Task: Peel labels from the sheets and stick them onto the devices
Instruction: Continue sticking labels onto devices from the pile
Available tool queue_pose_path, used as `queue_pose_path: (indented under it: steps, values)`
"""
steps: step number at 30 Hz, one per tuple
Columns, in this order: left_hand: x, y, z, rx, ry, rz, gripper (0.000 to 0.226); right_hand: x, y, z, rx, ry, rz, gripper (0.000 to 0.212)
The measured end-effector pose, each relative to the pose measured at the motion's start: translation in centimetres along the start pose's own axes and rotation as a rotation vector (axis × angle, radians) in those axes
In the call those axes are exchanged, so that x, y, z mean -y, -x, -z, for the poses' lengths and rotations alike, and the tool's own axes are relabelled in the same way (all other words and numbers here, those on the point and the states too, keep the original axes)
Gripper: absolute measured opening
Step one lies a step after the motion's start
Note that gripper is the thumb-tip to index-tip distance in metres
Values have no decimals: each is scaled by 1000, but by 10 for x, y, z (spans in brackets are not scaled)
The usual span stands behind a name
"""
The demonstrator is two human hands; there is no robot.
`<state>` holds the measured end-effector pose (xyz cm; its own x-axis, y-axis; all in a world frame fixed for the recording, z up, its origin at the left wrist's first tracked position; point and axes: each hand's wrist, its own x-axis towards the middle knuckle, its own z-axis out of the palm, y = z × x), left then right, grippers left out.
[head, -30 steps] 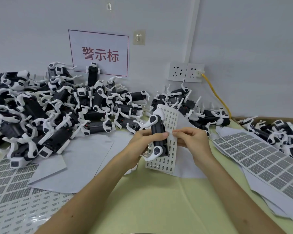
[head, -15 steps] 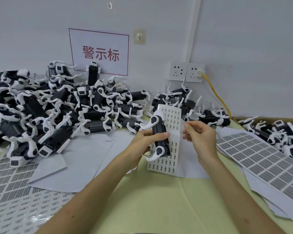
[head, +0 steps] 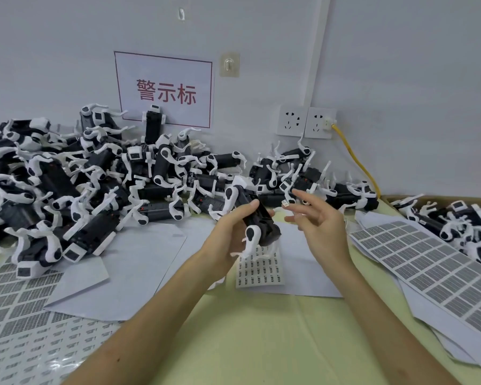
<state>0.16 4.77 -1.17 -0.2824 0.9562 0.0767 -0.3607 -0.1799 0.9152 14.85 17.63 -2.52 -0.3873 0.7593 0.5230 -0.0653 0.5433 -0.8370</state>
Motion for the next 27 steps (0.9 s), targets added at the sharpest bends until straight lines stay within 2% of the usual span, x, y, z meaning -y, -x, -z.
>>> queue_pose_path:
  steps: [3,9,15,18,23,27]
  values:
    - [-1,3,-2,59,65,-1,29,-1,4,-3,31,60,58,54]
    - [-2,6,-3,75,127,-5,34,1,9,-5,46,224,159,60]
    - [-4,9,-3,119,127,-6,41,-2,9,-6,82,256,140,59]
    - [-3,7,-3,128,114,-5,42,-4,8,-8,76,232,99,50]
    - [-1,5,0,137,70,-8,44,0,3,-4,2,120,48,20]
    - [1,3,2,155,8,2,50,3,2,-3,2,113,59,17]
